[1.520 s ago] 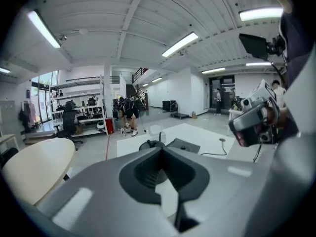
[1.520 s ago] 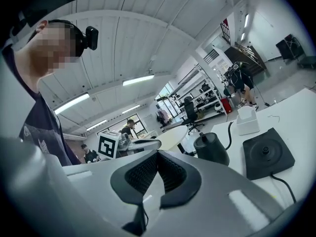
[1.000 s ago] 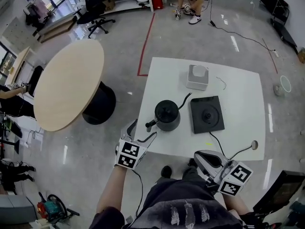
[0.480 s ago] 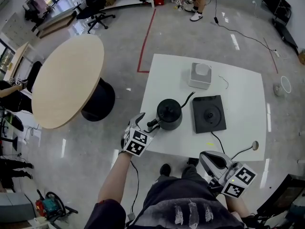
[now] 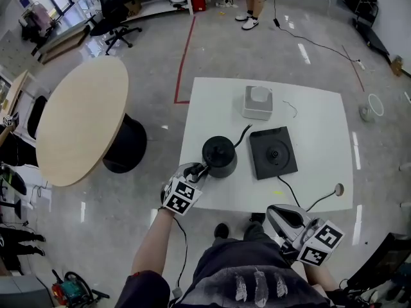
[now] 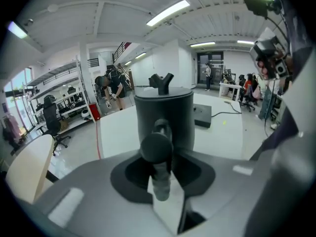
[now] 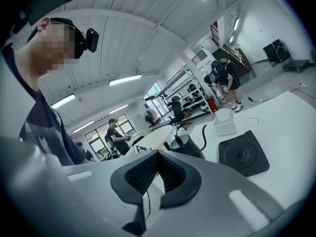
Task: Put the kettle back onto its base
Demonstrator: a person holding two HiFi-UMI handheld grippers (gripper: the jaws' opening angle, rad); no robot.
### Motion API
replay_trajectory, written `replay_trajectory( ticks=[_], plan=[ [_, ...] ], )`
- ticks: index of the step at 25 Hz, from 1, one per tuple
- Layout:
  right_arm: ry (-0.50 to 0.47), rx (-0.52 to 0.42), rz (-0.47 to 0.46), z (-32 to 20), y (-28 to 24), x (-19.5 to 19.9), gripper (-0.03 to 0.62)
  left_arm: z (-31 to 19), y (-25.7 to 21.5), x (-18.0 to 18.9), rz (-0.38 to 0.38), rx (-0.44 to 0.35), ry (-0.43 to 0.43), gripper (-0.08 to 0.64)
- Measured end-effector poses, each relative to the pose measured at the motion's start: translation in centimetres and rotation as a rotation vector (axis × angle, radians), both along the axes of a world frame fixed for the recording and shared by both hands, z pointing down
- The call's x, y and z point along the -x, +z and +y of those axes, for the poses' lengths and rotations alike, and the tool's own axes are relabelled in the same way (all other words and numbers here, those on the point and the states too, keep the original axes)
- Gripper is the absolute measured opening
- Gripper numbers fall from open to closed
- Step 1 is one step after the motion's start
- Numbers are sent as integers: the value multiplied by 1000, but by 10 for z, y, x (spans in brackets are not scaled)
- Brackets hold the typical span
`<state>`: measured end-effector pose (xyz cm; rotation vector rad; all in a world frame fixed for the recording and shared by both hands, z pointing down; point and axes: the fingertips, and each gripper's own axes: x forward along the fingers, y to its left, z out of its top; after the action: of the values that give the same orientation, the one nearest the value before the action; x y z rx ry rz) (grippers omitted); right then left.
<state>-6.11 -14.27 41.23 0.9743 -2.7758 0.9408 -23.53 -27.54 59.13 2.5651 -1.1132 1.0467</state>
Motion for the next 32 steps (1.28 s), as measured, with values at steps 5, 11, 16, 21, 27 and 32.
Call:
replay_trajectory(
  ticks=[5, 11, 16, 21, 27, 32],
  plan=[
    [11, -3, 7, 2, 1, -4, 2, -3, 2, -3, 9, 12, 21, 77],
    [10, -13, 6, 4, 2, -1, 2, -3, 6, -2, 39, 67, -18, 77],
    [28, -1, -5, 8, 4, -1, 2, -6, 6, -4, 17, 86, -41, 72],
    [46, -9, 6, 10, 4, -3, 2, -7, 4, -5, 108, 90, -65, 71],
    [79, -21, 12, 12, -1, -8, 2, -17, -16, -5, 207, 75, -97, 69],
    [92, -34, 12, 13, -7, -7, 2, -26, -44, -6, 315, 61, -106, 66]
  ],
)
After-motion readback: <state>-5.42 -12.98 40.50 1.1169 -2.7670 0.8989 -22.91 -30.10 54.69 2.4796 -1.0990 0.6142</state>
